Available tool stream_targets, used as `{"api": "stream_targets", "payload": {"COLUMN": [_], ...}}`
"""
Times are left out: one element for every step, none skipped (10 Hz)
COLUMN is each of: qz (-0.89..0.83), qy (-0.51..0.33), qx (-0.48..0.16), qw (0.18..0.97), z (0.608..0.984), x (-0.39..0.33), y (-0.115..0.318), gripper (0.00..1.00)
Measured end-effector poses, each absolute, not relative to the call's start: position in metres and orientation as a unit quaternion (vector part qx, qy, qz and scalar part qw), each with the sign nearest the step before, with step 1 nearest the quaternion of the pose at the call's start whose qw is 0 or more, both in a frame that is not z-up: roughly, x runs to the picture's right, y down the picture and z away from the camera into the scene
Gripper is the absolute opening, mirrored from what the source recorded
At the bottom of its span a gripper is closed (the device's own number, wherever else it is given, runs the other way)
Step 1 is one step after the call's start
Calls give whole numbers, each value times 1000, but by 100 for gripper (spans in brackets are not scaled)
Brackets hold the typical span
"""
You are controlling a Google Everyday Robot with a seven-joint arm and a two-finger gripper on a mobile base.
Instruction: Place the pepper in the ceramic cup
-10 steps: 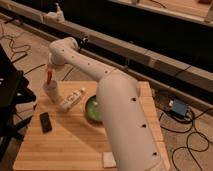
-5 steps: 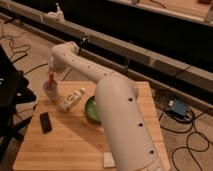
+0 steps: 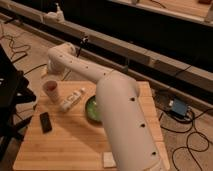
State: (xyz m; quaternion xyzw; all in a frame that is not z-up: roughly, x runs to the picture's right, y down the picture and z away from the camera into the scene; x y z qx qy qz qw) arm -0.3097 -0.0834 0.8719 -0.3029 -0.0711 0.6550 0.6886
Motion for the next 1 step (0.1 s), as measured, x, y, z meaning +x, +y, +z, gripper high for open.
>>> {"api": "stream_targets", "payload": {"qz": [655], "qy": [-71], "qx": [-302], "qw": [689], "z": [871], "x": [-309], "y": [-84], "gripper": [80]}}
